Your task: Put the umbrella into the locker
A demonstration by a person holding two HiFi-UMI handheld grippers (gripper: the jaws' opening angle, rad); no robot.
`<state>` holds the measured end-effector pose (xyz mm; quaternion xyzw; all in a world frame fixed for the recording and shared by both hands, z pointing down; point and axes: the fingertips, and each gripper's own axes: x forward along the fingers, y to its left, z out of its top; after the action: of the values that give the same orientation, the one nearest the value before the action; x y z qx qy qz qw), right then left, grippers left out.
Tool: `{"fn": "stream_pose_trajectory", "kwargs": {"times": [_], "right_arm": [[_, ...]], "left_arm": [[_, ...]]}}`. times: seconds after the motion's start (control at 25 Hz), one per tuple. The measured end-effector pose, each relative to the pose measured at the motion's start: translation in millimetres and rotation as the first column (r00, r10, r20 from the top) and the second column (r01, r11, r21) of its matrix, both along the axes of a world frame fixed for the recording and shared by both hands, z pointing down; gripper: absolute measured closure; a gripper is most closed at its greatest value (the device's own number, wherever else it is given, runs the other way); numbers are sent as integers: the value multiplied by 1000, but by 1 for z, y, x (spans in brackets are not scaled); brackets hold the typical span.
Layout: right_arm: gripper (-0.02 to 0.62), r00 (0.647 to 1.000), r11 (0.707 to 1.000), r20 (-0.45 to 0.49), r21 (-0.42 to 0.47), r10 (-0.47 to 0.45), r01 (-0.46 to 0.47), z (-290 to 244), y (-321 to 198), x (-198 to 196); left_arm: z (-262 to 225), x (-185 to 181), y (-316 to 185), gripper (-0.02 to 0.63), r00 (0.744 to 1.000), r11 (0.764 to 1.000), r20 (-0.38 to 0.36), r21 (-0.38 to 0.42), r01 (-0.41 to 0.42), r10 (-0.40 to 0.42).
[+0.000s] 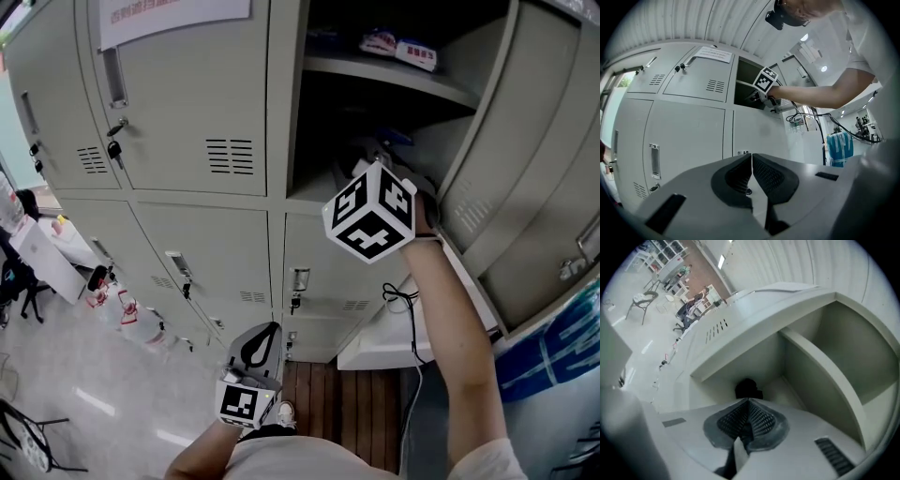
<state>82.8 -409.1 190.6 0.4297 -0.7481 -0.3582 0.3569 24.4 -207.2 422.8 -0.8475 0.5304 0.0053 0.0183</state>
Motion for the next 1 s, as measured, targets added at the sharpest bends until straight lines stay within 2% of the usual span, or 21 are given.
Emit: {"fn": "stream_pose_trajectory", "kwargs": {"times": [0.2,0.48,0.64,1.0], "right_arm": [[577,994,994,67,83,-82,76,2,47,1],[578,981,986,152,131,-123,104,18,99,16],[577,978,988,171,118,-122,102,41,113,24],[577,970,997,235,60,-58,45,94,135,57]], "left_arm": [[1,-13,5,578,999,999,6,-6,38,-38],[-6,-18,14,578,999,999,14,5,49,-49],[-11,-11,17,578,999,999,21,20,34,-34],[-21,-9,23,578,999,999,46,44,16,-18]]}}
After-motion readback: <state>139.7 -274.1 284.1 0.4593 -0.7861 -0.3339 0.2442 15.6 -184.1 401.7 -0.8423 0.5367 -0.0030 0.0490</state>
